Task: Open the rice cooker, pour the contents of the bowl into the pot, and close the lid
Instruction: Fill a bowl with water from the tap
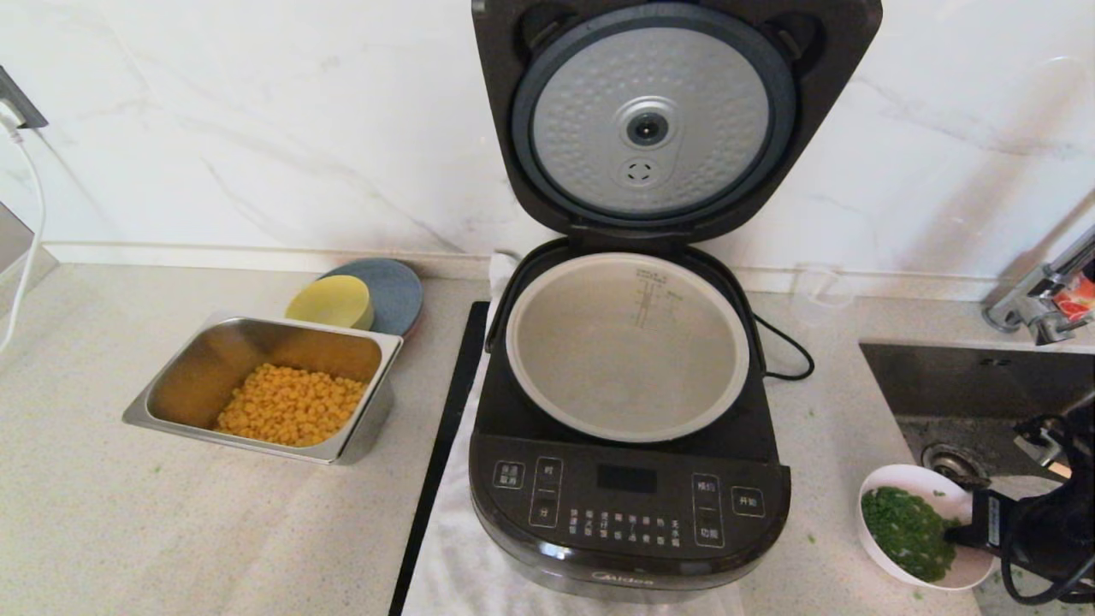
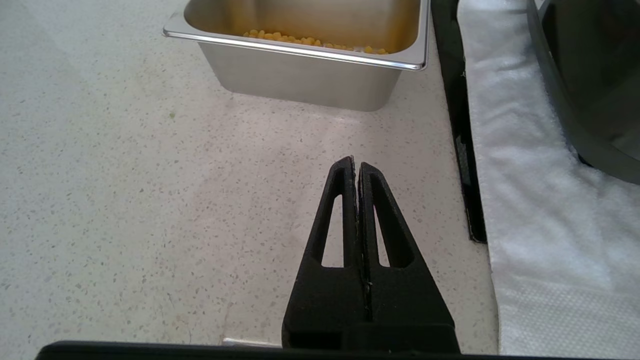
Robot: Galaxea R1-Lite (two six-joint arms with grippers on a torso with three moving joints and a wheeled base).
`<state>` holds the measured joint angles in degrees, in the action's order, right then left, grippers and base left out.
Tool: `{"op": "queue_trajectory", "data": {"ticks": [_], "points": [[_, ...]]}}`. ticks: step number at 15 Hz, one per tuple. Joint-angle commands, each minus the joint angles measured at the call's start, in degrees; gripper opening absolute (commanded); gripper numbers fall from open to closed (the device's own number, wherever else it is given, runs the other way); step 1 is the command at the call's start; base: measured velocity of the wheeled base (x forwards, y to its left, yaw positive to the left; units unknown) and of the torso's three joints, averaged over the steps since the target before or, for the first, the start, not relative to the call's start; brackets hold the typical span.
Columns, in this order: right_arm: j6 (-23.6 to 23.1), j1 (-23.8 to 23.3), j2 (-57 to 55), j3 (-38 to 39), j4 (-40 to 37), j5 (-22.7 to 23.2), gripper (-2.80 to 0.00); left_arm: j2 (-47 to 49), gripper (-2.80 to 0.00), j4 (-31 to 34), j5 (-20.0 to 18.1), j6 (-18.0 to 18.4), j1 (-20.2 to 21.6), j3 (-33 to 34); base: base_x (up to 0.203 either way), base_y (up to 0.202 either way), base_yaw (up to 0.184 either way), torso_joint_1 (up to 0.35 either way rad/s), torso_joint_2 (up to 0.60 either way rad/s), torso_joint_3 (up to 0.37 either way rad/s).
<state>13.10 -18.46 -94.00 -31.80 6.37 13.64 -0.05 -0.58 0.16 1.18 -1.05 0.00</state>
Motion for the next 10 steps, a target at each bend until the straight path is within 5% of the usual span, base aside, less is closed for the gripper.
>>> {"op": "queue_trajectory", "data": {"ticks": [1, 10], "points": [[0.1, -3.4, 1.5, -2.4, -2.2, 1.8, -2.80, 0.0, -2.80, 0.0, 0.0, 0.1, 0.0, 0.4, 0.000, 0.000, 0.000, 0.000, 0.00, 0.000], [-0.2, -23.7, -5.5, -19.6, -13.6, 11.0, -2.80, 0.0, -2.80, 0.0, 0.0, 0.0, 0.0, 0.4, 0.000, 0.000, 0.000, 0.000, 0.00, 0.000]]}}
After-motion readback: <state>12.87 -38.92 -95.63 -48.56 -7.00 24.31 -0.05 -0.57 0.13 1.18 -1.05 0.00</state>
